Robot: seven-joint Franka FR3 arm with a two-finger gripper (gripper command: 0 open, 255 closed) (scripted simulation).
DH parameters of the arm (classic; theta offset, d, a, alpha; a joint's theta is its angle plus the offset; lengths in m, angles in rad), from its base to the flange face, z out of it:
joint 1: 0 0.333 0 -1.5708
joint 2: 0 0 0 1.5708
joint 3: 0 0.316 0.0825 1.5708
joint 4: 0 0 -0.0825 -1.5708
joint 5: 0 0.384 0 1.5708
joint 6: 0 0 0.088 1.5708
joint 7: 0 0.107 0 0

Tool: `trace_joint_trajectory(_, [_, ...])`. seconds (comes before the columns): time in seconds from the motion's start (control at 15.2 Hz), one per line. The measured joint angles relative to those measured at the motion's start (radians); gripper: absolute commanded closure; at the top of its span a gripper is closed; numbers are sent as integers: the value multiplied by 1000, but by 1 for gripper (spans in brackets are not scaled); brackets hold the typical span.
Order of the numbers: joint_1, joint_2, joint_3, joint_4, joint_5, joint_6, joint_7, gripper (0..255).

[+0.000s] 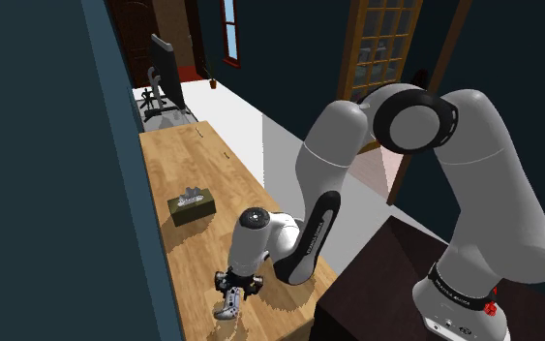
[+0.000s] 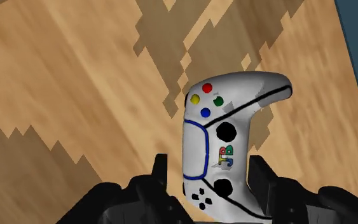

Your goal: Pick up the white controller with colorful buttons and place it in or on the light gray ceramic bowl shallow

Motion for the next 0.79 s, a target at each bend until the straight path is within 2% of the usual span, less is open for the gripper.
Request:
trace_joint_trajectory(0.07, [-8,2,8,4,5,21,-8,255])
trace_joint_trajectory(0.26, [39,15,-22,45,-3,-5,18,255])
trace_joint_trajectory(0.4, [21,11,-25,8,-8,79,11,255])
trace_joint_trajectory(0.46, [32,12,-37,4,-8,101,22,255])
trace_joint_trajectory(0.59, [-9,-23,-4,-34,8,112,-15,255])
trace_joint_trajectory(0.66, [1,-20,-16,-41,13,113,-18,255])
trace_joint_trajectory(0.73, [23,-30,-19,-46,25,22,-9,255])
trace_joint_trajectory(0.79, [14,-38,-4,-41,40,-83,-21,255])
